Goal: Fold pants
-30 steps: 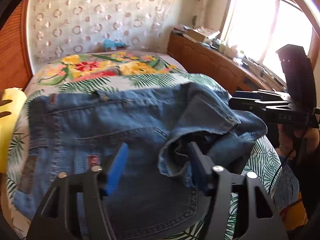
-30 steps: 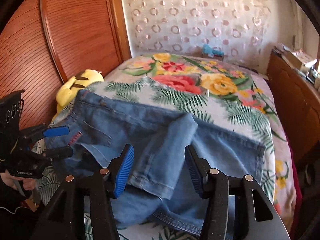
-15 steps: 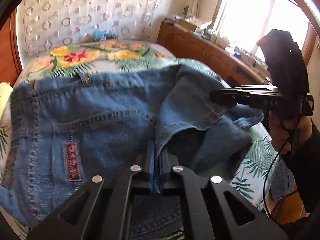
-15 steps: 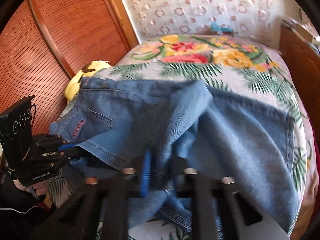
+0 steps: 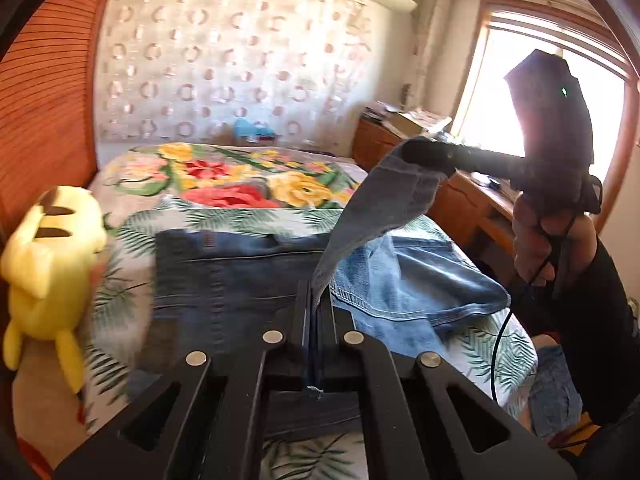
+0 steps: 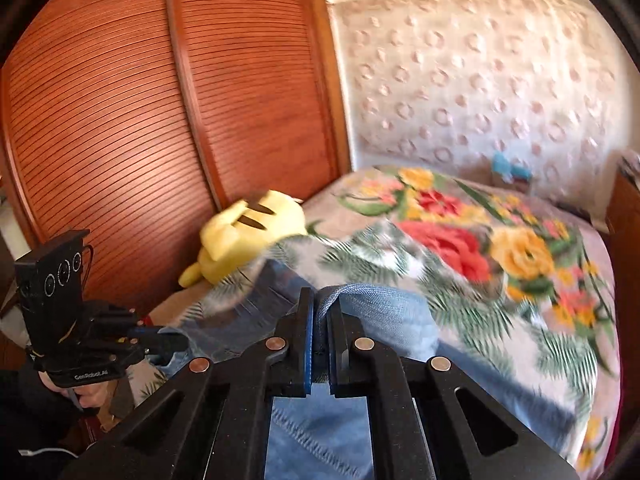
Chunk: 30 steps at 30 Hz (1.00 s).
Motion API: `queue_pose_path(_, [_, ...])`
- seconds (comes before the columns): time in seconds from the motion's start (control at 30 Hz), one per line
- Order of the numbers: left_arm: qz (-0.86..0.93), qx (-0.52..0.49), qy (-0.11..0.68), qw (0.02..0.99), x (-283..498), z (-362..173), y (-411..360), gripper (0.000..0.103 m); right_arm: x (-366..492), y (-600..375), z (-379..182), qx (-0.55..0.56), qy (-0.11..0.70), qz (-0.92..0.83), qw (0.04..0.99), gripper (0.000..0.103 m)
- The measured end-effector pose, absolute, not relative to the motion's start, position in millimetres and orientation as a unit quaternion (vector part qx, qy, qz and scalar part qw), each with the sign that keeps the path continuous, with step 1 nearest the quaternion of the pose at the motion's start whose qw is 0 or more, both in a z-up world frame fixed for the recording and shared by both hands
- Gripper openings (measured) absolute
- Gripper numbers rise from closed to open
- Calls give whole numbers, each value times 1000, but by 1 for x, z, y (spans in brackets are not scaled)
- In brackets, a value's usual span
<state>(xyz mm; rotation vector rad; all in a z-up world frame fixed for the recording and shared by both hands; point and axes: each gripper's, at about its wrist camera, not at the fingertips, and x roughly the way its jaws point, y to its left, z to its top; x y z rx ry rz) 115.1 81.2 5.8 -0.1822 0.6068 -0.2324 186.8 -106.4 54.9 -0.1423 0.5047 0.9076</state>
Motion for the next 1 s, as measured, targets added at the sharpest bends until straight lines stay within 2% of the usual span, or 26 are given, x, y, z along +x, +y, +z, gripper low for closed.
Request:
queue_pose_path(0.27, [-65, -113, 322, 938, 105, -23, 120, 3, 229, -36, 43, -98, 246, 472, 841, 4])
queue_pose_path(0.63, [-32, -129, 369, 920, 113, -62, 142, 3, 292, 36, 17, -126, 297, 477, 818, 4])
queue_pose_path(1.0, [-12, -141, 383, 913, 116, -72, 155, 4, 315, 82, -10, -145, 326, 467, 809, 6])
